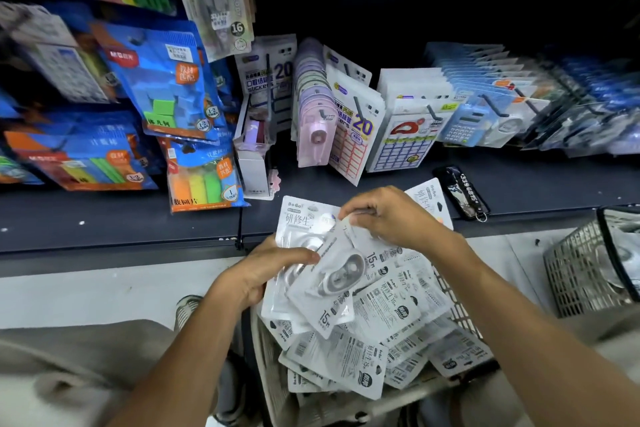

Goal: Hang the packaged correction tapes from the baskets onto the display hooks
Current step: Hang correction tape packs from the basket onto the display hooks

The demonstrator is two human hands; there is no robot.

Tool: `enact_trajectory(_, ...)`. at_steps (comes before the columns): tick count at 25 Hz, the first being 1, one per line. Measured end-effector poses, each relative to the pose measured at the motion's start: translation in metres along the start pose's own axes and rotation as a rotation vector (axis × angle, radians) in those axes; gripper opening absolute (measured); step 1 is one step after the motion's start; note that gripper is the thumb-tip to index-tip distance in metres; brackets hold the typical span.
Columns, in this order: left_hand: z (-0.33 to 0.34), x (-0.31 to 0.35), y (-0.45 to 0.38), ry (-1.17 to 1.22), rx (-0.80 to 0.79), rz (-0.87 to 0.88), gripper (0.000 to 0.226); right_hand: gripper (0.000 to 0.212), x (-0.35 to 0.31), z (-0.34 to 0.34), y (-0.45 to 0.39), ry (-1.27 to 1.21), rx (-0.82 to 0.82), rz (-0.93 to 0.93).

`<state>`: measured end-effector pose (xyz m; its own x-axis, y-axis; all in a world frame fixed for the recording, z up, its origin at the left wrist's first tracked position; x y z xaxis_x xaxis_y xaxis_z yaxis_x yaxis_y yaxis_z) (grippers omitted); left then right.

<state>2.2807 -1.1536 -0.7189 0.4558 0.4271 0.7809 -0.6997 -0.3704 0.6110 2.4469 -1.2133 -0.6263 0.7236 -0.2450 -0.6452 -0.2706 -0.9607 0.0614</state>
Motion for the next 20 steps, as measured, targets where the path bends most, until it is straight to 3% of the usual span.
enact_trajectory(3, -0.007, -0.003, -0.008, -0.029, 0.088, 0.014, 0.059, 0.024, 0.022, -0.007, 0.01, -0.259, 0.136, 0.104)
enact_trajectory(7, -0.027, -0.007, -0.01, 0.076, 0.207, 0.026, 0.049, 0.022, 0.087, -0.002, 0.063, -0.481, 0.362, 0.478)
enact_trajectory(10, -0.04, 0.003, -0.01, 0.227, 0.296, 0.085, 0.038, 0.007, 0.097, 0.045, 0.092, -0.502, 0.201, 0.685)
enact_trajectory(13, -0.038, 0.033, 0.003, 0.318, 0.342, 0.213, 0.043, 0.038, 0.027, 0.065, 0.062, -0.875, 0.13, 0.523)
enact_trajectory(17, -0.049, 0.139, 0.051, 0.287, 0.298, 0.523, 0.074, 0.06, -0.048, -0.002, 0.021, -1.077, 0.359, 0.274)
enact_trajectory(20, -0.077, 0.231, 0.102, 0.148, 0.31, 0.707, 0.082, 0.052, -0.099, -0.052, 0.0, -1.102, 0.301, 0.086)
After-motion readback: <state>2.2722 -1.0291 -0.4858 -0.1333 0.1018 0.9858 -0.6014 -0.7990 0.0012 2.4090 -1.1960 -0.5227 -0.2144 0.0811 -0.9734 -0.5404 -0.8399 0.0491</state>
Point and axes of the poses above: each hand's wrist, its own y-axis away from the middle knuckle, its own z-axis out of the palm, x = y × z, the point moved 10 cm from there along -y, towards the middle knuckle, and after that the axes turned 2 degrees about x, right-handed, at the moved point
